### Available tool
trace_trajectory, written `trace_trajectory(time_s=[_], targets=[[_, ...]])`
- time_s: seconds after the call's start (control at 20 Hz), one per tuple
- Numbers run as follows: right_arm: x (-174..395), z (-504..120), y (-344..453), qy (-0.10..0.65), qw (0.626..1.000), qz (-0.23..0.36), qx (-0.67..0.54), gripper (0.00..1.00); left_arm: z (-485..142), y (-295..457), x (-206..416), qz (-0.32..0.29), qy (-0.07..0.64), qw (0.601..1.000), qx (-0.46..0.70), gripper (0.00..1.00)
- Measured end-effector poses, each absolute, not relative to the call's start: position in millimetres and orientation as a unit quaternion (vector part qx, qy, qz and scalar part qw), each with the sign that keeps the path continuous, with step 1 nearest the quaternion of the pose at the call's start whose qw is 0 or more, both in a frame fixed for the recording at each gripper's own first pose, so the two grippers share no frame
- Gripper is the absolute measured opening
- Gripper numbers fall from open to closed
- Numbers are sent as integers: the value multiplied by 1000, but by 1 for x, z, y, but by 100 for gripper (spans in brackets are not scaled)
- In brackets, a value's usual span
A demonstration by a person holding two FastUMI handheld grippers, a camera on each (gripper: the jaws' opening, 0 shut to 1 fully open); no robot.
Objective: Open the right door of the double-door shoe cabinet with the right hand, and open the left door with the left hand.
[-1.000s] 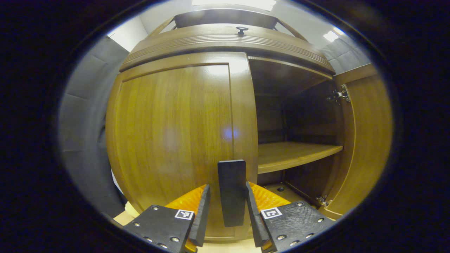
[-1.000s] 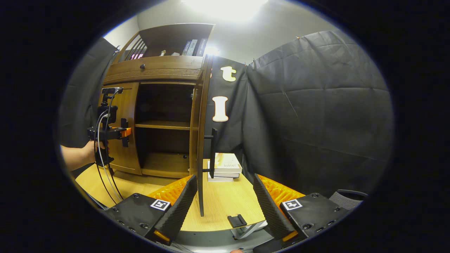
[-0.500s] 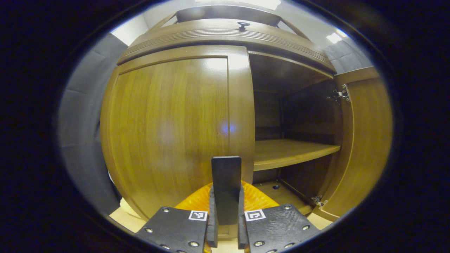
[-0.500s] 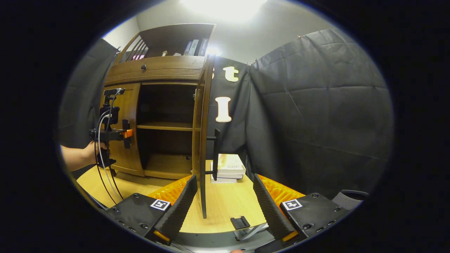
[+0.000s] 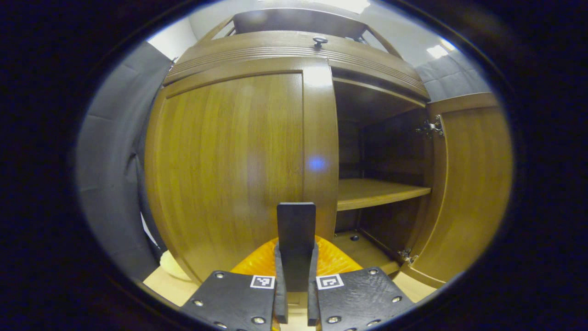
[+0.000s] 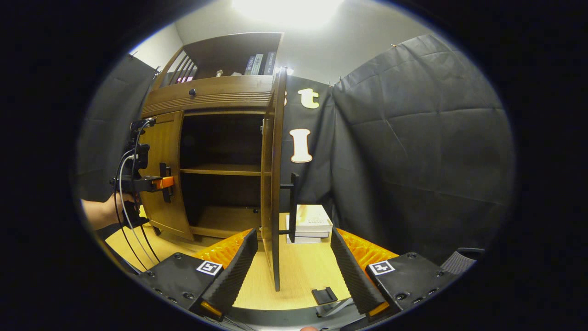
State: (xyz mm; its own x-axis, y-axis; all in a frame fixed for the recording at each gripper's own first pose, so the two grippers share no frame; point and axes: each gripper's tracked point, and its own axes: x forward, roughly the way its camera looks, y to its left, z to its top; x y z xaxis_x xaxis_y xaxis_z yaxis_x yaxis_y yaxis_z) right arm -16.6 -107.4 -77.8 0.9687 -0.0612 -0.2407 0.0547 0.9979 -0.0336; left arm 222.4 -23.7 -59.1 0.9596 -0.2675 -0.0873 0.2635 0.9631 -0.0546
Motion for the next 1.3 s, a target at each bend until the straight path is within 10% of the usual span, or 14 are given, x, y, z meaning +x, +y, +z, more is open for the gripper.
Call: trace_trajectory(time_s=[1.3], targets=[[23,-67,-2,94,991,94,1,100,-61,93,102,-105,60,992,-36,20]])
